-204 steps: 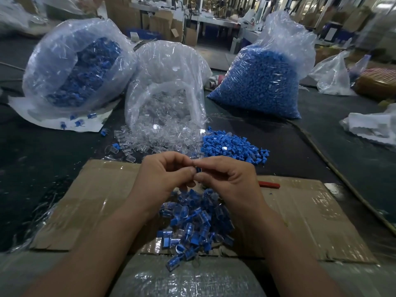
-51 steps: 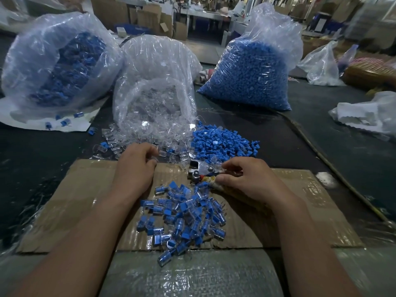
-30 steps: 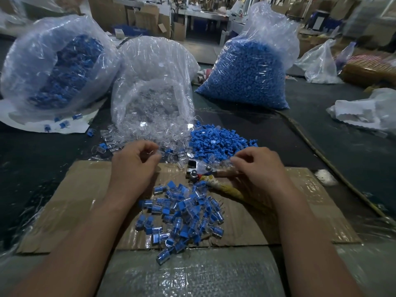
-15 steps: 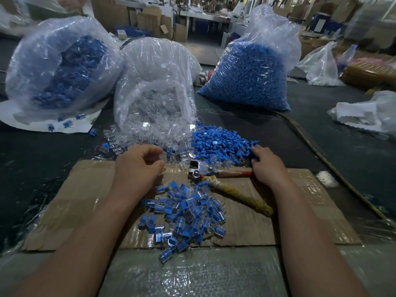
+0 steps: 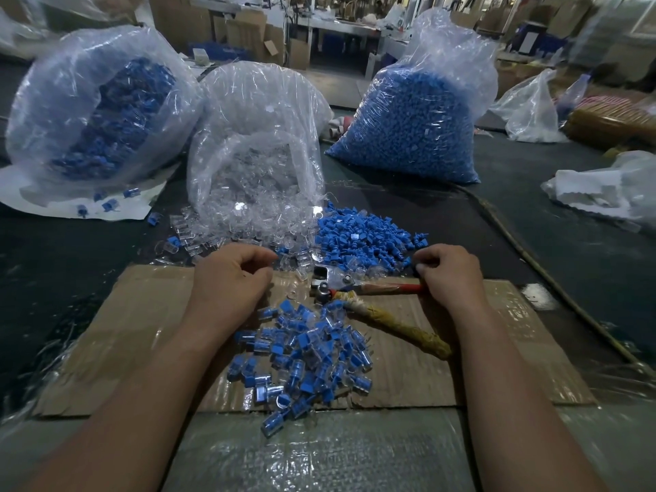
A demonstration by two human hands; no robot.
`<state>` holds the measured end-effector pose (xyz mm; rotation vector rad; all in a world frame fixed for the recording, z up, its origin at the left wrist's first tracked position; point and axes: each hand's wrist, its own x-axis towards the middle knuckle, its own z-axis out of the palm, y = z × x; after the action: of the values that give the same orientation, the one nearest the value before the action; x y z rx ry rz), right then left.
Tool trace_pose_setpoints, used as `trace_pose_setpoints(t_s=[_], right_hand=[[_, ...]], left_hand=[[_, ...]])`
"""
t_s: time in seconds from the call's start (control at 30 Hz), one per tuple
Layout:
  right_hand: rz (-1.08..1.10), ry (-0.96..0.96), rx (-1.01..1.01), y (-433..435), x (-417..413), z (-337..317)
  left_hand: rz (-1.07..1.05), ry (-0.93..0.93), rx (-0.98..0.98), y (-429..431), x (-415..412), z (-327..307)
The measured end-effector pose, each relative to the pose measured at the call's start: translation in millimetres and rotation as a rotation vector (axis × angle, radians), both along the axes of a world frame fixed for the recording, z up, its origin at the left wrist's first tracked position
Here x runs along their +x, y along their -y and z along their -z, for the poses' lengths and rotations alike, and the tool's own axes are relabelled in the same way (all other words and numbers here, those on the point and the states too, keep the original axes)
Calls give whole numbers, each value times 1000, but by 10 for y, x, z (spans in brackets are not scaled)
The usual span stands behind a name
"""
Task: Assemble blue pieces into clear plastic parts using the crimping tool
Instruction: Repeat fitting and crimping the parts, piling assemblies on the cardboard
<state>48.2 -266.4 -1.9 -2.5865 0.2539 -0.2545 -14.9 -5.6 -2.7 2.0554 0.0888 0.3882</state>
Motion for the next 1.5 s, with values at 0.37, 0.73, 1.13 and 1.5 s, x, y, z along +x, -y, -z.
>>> trace_pose_setpoints(t_s=[0.37, 0.73, 1.13, 1.5], right_hand=[[-99, 173, 202, -147, -161, -79], [-338, 177, 510, -453, -405, -205], [-547, 171, 575, -746, -576, -266], [-679, 215, 574, -909, -663, -225]], left_hand=[[249, -145, 208, 66, 47, 16], [229, -75, -507, 9, -18, -62], [256, -74, -620, 46, -61, -102], [270, 2, -531, 150, -108, -139]])
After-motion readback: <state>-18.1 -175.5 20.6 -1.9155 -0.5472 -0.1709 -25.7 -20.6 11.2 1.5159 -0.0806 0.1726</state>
